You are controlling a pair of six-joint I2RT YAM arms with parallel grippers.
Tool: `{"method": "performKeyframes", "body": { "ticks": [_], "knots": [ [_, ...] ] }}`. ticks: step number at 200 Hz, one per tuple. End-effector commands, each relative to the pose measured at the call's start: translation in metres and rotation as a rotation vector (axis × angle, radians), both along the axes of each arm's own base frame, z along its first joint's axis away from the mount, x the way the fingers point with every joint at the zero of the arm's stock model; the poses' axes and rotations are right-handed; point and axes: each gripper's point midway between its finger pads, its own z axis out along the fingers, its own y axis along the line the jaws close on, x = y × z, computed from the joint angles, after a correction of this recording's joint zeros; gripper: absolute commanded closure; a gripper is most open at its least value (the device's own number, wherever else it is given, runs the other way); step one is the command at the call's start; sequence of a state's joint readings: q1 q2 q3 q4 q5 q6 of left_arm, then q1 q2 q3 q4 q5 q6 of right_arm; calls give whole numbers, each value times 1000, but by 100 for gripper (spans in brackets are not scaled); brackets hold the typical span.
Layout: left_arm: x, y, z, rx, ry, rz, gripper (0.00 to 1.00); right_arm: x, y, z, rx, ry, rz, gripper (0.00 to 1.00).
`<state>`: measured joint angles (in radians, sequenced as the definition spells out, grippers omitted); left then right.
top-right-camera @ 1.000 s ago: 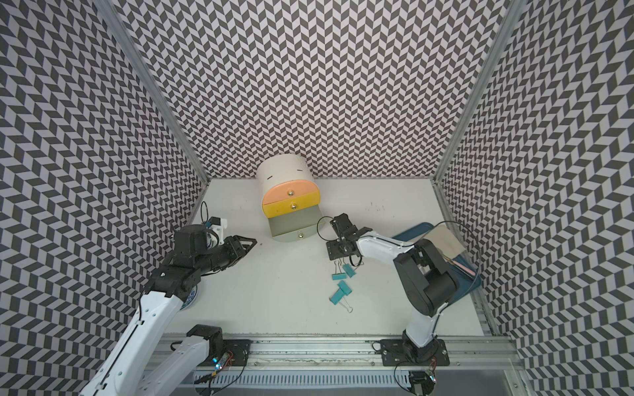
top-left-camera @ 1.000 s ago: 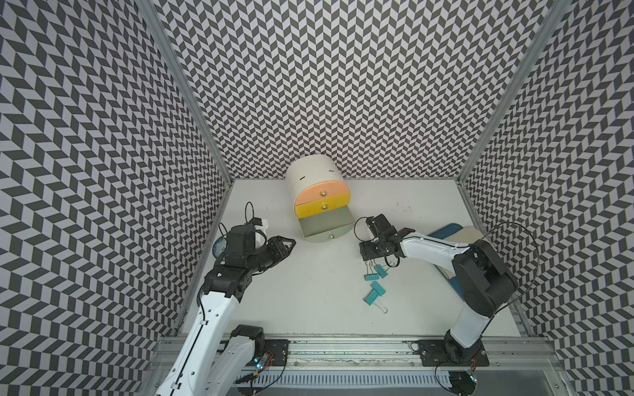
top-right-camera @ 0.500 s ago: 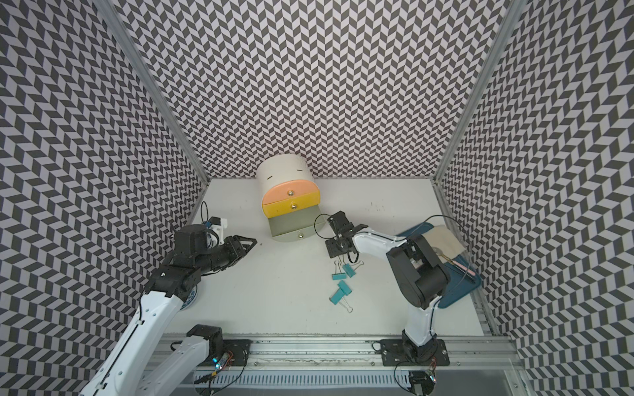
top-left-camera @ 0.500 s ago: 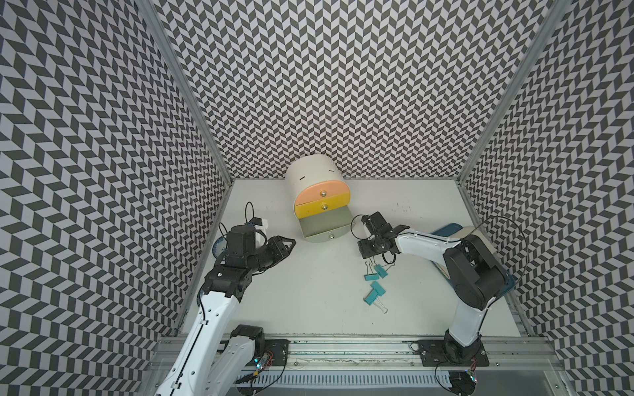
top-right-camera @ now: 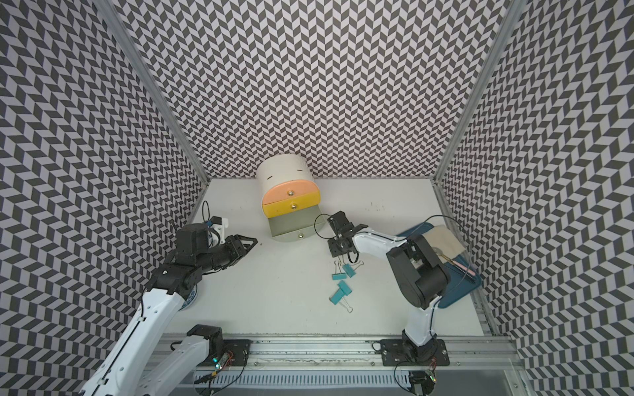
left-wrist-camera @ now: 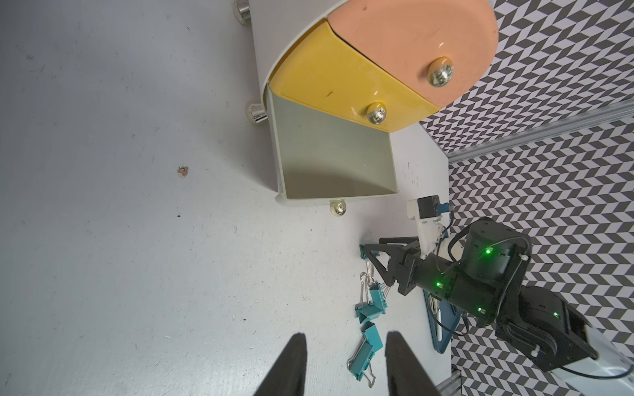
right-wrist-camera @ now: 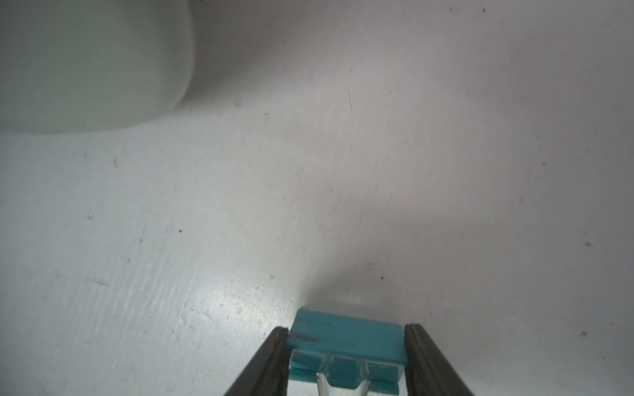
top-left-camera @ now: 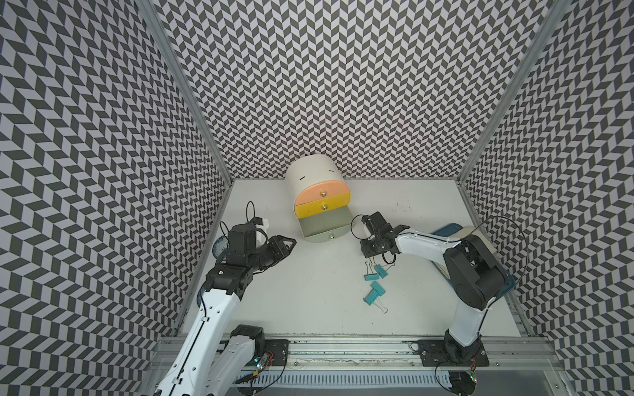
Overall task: Put the binder clips in the drawer according to color
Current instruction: Pick up the binder clip at the center of the board.
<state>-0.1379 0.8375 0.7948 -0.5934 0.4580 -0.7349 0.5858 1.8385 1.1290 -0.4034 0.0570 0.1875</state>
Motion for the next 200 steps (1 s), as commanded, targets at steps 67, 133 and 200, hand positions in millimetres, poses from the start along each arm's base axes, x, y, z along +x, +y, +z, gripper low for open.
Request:
{"method": "performKeyframes", "body": {
  "ticks": [67, 133, 200],
  "knots": [
    [12, -12, 11, -53, -43, -41, 58, 17, -1, 84, 77, -138, -57, 52],
    [32, -32, 22, -147, -64, -129, 55, 48, 28, 170, 291, -209, -73, 52],
    [38, -47, 27, -221, -68, -201, 54, 87, 76, 193, 524, -179, -75, 53]
  ]
}}
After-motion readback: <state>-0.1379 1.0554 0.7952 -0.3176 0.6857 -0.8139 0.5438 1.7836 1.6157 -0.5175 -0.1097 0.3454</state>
